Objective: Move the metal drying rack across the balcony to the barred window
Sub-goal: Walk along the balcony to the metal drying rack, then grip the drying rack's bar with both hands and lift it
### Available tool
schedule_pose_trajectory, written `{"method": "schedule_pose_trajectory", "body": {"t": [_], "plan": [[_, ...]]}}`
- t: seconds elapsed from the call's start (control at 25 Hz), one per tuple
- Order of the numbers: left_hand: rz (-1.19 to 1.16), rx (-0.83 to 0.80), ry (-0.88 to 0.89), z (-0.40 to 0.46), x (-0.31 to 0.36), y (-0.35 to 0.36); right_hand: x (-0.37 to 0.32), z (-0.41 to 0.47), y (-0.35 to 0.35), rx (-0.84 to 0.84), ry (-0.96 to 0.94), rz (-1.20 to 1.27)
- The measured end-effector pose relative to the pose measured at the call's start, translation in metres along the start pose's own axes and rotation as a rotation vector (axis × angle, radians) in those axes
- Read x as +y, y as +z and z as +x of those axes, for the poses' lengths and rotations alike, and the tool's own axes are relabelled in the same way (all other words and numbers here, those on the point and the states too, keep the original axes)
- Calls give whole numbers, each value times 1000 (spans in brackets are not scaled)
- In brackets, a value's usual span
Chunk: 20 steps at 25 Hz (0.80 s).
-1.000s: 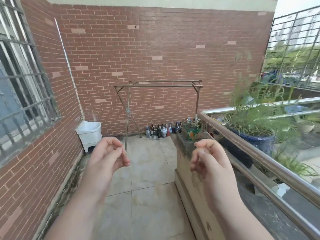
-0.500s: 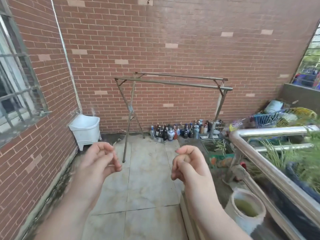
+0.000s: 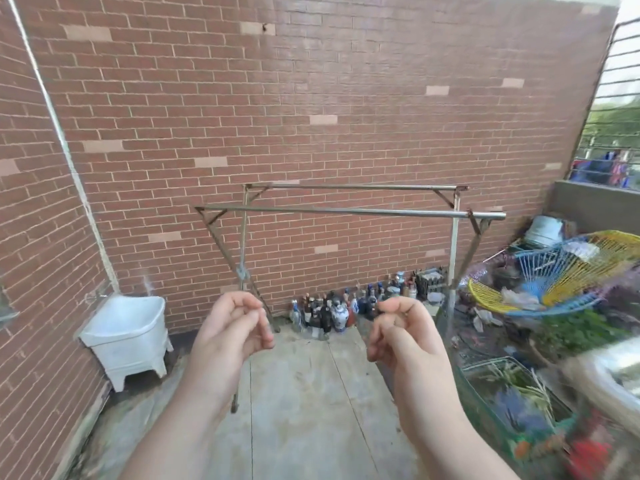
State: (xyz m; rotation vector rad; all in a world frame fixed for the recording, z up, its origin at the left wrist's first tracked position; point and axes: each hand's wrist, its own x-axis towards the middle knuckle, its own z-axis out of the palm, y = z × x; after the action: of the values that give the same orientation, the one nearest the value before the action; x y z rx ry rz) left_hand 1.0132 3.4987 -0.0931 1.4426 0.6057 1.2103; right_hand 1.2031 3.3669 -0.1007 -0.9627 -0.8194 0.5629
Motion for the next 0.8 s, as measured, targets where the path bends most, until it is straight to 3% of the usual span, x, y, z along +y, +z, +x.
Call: {"method": "schedule_pose_trajectory", "body": {"t": [0.2,0.44,0.52,0.64,0.8], "plan": [[71,-110,-53,139,-57,-5,65,122,5,65,7,-65],[-14,6,-110,311,-138,-4,149,307,11,-6,41,-90],[-87,24,-125,366,-161,1,174,369,17,-38,121,-52],[-304,80,-238,448,-195,7,221,454,19,42,288,10],[-603,87,-492,534,-244,26,271,540,9,65,494,349]]}}
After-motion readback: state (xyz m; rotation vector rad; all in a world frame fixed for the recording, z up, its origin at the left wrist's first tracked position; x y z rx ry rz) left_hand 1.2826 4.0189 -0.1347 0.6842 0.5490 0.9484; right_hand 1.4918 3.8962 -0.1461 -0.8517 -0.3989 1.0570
